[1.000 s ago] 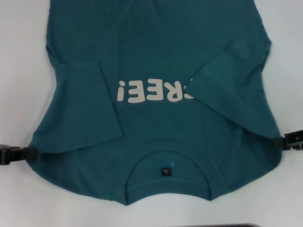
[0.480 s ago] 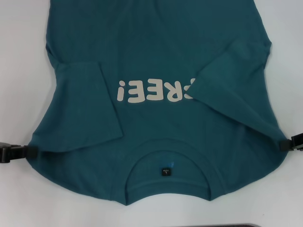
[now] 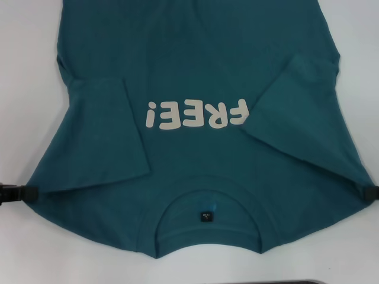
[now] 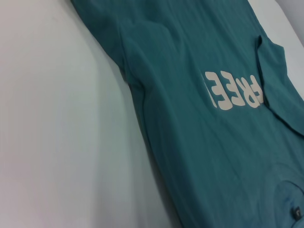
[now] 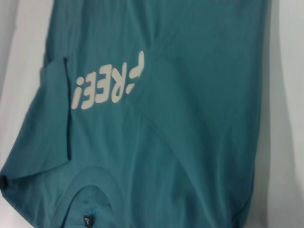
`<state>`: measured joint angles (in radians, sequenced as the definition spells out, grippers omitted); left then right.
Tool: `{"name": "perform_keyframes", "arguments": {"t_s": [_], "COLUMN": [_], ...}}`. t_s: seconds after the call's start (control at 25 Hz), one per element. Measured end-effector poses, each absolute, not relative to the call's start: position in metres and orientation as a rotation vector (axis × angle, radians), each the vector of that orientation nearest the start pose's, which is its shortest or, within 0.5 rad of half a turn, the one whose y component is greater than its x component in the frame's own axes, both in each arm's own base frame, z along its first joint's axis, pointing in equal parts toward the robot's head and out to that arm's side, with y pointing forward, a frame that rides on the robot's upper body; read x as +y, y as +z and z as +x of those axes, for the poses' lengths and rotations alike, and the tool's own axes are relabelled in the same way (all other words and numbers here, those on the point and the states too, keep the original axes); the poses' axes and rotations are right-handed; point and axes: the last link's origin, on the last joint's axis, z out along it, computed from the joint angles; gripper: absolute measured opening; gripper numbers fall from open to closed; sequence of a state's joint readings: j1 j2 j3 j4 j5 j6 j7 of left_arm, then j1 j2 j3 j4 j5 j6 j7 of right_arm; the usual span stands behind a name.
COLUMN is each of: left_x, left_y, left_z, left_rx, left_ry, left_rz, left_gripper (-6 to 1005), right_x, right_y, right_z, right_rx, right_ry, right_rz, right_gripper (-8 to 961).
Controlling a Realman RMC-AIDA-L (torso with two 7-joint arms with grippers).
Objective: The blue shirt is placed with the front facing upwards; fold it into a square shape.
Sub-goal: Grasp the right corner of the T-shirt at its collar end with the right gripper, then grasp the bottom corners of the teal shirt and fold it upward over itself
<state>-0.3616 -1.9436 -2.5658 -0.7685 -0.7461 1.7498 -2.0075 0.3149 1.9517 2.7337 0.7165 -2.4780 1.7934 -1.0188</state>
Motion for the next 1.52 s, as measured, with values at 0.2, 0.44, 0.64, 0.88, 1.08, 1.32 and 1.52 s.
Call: {"name": "perform_keyframes", "arguments": {"t_s": [0.2,0.44,0.64,0.88,1.08,1.32,1.52], "left_x": [0.247,0.239,0.232,0.227,0.225,0.223,0.223], "left_y": [0.068,0.07,0.068,0.067,0.066,0.066,0.067], "left_z": [-0.36,-0.362,-0.365,-0.367,-0.367,-0.368,-0.369], "left_rx": [-1.714,-1.742,-1.775,-1.794,-1.805,-1.812,-1.817], "left_ry": [-0.248,-0.236,-0.212,-0.211,-0.213,-0.201,-0.192], "left_rz": [-2.488,-2.5,-2.496,-2.489,-2.495,-2.496,-2.496], "left_gripper": [2,2,2,2,2,2,2], "right_x": [0.2,0.181,0.168,0.159,0.152,0.149,0.148], "right_y": [0.066,0.066,0.067,0.068,0.068,0.068,0.067], "right_z": [0.384,0.39,0.395,0.398,0.399,0.4,0.399], "right_rx": [1.974,1.96,1.963,1.972,1.987,1.986,1.99], "right_ry": [0.479,0.526,0.552,0.57,0.577,0.588,0.6], "right_rz": [-2.231,-2.207,-2.175,-2.151,-2.142,-2.139,-2.138], "right_gripper": [41,41,40,40,40,40,41]}}
